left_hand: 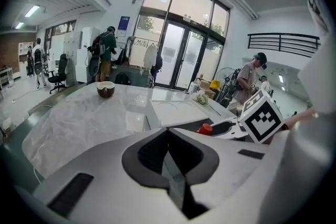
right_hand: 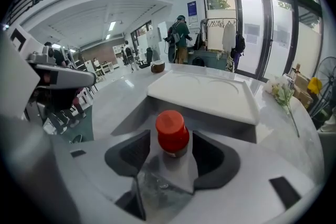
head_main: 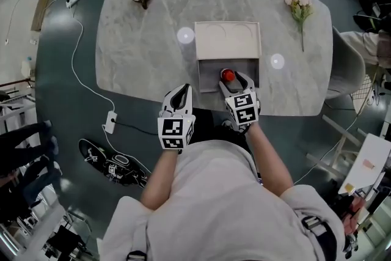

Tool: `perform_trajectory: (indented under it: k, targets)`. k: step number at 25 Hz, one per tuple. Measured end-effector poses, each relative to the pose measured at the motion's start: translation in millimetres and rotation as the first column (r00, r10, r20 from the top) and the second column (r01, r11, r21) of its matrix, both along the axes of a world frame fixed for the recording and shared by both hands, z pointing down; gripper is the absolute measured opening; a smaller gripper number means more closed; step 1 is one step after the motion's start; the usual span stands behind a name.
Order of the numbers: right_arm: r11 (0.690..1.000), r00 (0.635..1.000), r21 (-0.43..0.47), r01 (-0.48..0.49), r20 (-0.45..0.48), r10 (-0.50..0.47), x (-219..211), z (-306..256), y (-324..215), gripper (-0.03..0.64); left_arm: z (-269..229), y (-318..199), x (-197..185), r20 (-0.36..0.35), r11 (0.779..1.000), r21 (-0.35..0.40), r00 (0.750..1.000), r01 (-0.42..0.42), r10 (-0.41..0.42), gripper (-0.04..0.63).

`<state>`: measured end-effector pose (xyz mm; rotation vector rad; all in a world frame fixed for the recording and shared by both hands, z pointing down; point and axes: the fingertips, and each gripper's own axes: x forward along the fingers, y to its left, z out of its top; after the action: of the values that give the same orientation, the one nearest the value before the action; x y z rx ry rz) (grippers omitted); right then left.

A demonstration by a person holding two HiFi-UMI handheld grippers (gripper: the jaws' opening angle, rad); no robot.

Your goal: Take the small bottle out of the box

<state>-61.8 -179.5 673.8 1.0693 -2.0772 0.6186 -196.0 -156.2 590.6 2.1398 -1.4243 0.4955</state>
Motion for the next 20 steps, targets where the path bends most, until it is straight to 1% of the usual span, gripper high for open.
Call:
perform_trajectory:
  k: [6,11,13,14,20]
  targets:
    - [1.000,0.999,-0.020,-0.018,-0.035,0.017,-7.8,6.7,-4.1,0.252,2.5,-10.9,-8.2,-0.008,1.000,-0.004,1.000,-0.024,0.024,0.024]
    - [0.998,0.996,-0.031,-0.064,-0.066,0.061,-4.1,13.0,-7.3,0.252,5.2,-16.4,-12.4,-0.009,0.999,-0.010,0.999,-0.043,0.042,0.023]
    - [0.997,0.994,-0.028,-0.074,-0.076,0.072,-2.4,14.3,-8.2,0.246,7.0,-18.1,-13.6,-0.011,0.999,-0.011,0.999,-0.047,0.047,0.025]
    - [0.997,0.994,-0.025,-0.075,-0.080,0.073,-2.6,13.6,-8.7,0.224,8.3,-18.5,-14.1,-0.011,0.999,-0.012,0.999,-0.049,0.049,0.025]
    - [0.997,0.995,-0.010,-0.072,-0.076,0.071,0.2,10.4,-7.2,0.219,11.7,-21.4,-9.5,-0.008,0.997,-0.017,0.997,-0.073,0.073,0.025]
